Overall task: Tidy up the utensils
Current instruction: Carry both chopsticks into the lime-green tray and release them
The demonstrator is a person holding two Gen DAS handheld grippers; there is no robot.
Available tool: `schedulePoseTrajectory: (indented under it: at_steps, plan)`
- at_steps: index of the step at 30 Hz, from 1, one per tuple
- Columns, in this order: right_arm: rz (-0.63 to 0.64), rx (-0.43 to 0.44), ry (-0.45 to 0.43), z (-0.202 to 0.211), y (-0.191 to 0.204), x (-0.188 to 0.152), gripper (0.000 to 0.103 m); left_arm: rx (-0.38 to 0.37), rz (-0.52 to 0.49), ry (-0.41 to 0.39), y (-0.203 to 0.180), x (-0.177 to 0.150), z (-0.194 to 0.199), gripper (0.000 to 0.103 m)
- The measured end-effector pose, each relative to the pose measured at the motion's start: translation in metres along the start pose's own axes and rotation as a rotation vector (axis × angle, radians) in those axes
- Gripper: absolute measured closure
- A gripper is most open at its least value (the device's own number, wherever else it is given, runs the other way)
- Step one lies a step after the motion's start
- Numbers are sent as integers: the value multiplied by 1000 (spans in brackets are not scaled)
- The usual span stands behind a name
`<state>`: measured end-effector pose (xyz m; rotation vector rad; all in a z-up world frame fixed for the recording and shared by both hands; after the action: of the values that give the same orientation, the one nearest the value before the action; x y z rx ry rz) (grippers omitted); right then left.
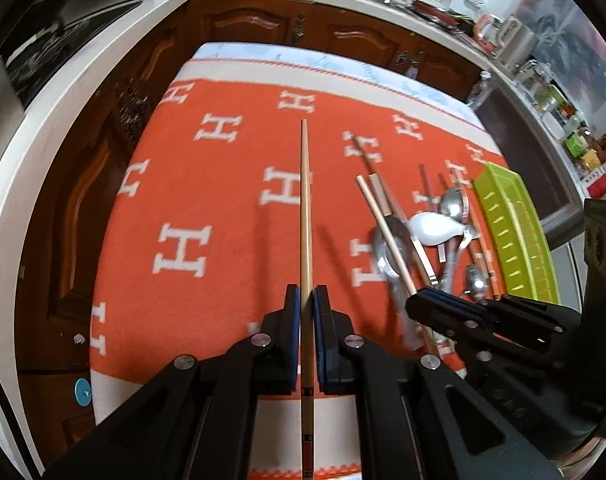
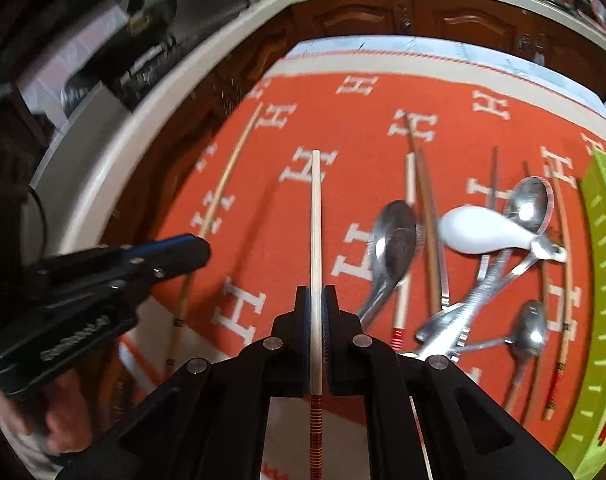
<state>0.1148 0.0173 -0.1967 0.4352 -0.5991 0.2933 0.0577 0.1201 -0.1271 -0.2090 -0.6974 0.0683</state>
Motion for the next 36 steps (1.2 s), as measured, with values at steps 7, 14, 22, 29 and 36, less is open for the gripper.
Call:
schedulePoseTrajectory:
  at_steps: [7, 14, 22, 29, 36]
  plan:
    - [-76, -43, -118, 75, -51, 21, 98, -103, -66, -2, -67, 24, 5, 99]
    - [-171, -217, -207, 143, -147, 18, 98, -245, -164, 37, -172, 38, -12, 99]
    - [-275, -336, -188, 154, -242, -14, 98, -331, -226, 132, -263, 26, -60, 99]
    - [-283, -380, -167, 150, -286, -27, 98, -369, -174, 170, -289, 21, -91, 99]
    - [-254, -370, -118, 143, -303, -14, 95, -324, -162, 129, -288, 20, -98, 60]
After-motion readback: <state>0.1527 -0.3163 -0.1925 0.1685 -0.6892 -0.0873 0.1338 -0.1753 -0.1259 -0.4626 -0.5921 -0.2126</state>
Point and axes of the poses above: each gripper's, at about its wrist camera, not at the fingertips, and z roughly against the way its jaws point, y to its left, x to its top, the point moved 3 cm from there along -z, roughly the way its jaws point, and after that the axes turned 15 degrees about -y, right-handed, at the moved point
